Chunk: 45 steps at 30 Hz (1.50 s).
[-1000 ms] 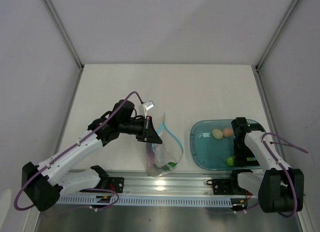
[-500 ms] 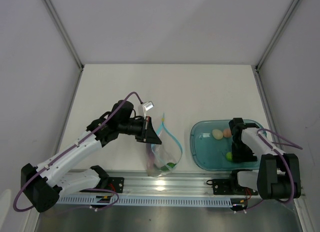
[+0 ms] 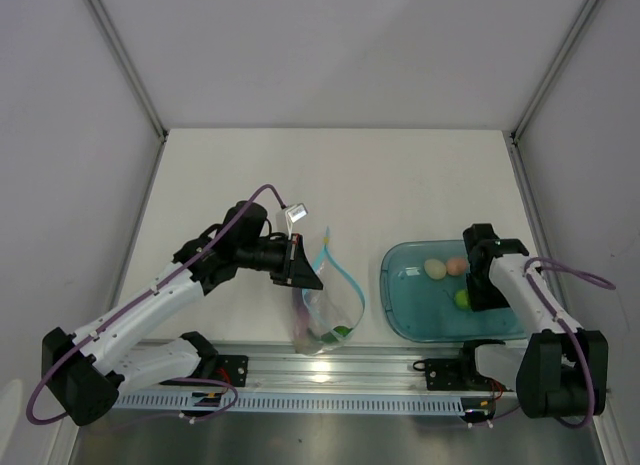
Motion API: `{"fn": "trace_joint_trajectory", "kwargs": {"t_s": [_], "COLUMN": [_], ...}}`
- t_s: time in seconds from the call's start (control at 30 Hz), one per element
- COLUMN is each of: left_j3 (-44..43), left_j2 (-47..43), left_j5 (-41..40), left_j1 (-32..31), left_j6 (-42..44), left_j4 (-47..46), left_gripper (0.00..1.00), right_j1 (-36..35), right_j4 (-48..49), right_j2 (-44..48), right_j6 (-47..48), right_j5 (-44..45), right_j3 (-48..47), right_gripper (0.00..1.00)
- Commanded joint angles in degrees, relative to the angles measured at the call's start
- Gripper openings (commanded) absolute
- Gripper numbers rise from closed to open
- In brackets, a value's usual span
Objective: Place the food in the zip-top bag and seal the zipper
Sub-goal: Pick up the fake vegetable from the zipper food storage bag, then place the fake vegetable in the zipper food storage bag.
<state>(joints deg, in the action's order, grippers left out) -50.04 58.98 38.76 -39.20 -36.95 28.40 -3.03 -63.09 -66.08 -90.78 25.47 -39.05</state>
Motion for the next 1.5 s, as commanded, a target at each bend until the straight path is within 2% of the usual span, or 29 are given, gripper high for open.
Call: {"fn": "trace_joint_trajectory", "kwargs": {"t_s": [0.0,0.1,0.13,0.2,0.23,0.33,0.4,0.5,0.53,0.57,0.63,0.67,0.77,0.83,0.97,1.03,1.13,1.33,1.47], "left_j3": [0.2,0.1,0.2,0.1,0.1,0.2,-0.1,-0.5,-0.7,-1.1,-1.1,-1.0,-0.4,-0.1,-0.5,-0.7,-0.9,-0.8,-0.5], "left_j2": [-0.2,-0.3,-0.3,-0.4,-0.4,-0.4,-0.4,-0.2,0.2,0.3,0.3,0.3,0.3,0.6,1.0,0.8,0.5,-0.3,-0.5], "left_j5": [1.1,1.1,1.0,1.0,0.8,0.7,0.5,0.3,0.3,0.4,0.4,0.4,1.0,1.7,2.4,2.5,2.6,2.8,4.0], "left_j1": [0.2,0.3,0.4,0.4,0.4,0.4,0.4,0.4,0.5,0.5,0.5,0.5,0.5,0.4,0.5,0.5,0.5,0.5,0.5], "left_j6": [1.4,1.4,1.4,1.4,1.3,1.2,1.2,1.3,1.3,1.3,1.1,0.9,0.2,-0.1,-0.8,-1.0,-1.0,-1.5,-2.8], "left_j4": [-1.2,-1.1,-1.1,-1.0,-1.1,-1.0,-0.8,-0.4,-0.2,-0.1,-0.4,-0.5,-1.7,-2.3,-3.2,-3.1,-2.7,-2.6,-4.1], "left_gripper": [0.01,0.0,0.0,0.0,0.01,0.01,0.01,0.0,0.01,0.0,0.0,0.01,0.01,0.0,0.0,0.01,0.01,0.01,0.01], "right_j1": [-1.3,-4.0,-5.3,-7.8,-10.8,-18.4,-21.6,-26.3,-27.0,-27.8,-28.1,-28.1,-30.1,-35.5,-50.2,-58.4,-66.1,-68.3,-69.0], "right_j4": [-4.3,-3.3,-2.4,0.0,0.7,1.3,5.8,18.3,21.7,27.9,33.5,38.5,45.3,47.5,51.1,51.5,53.4,55.6,59.9], "right_j2": [2.5,2.5,2.4,2.4,2.5,4.5,6.7,14.3,18.8,20.8,23.9,25.1,23.8,22.8,19.3,16.3,13.5,12.6,14.1], "right_j6": [5.3,10.9,16.9,21.0,24.2,25.6,29.4,39.0,41.0,43.7,46.1,47.5,52.9,56.8,64.0,67.7,71.4,71.6,70.0], "right_j5": [3.7,2.6,1.9,0.7,0.6,4.2,3.4,-5.1,-11.1,-14.0,-20.3,-28.0,-40.4,-42.5,-37.4,-31.7,-25.0,-21.3,-18.1], "right_j3": [-6.9,-11.1,-12.1,-14.7,-15.6,-18.9,-19.8,-16.3,-14.8,-13.4,-10.6,-10.3,-11.5,-12.5,-14.6,-15.9,-17.6,-16.1,-11.2], "right_gripper": [0.0,0.0,0.0,0.0,0.0,0.0,0.0,0.0,0.0,0.0,0.0,0.0,0.0,0.0,0.0,0.0,0.0,0.0,0.0]}}
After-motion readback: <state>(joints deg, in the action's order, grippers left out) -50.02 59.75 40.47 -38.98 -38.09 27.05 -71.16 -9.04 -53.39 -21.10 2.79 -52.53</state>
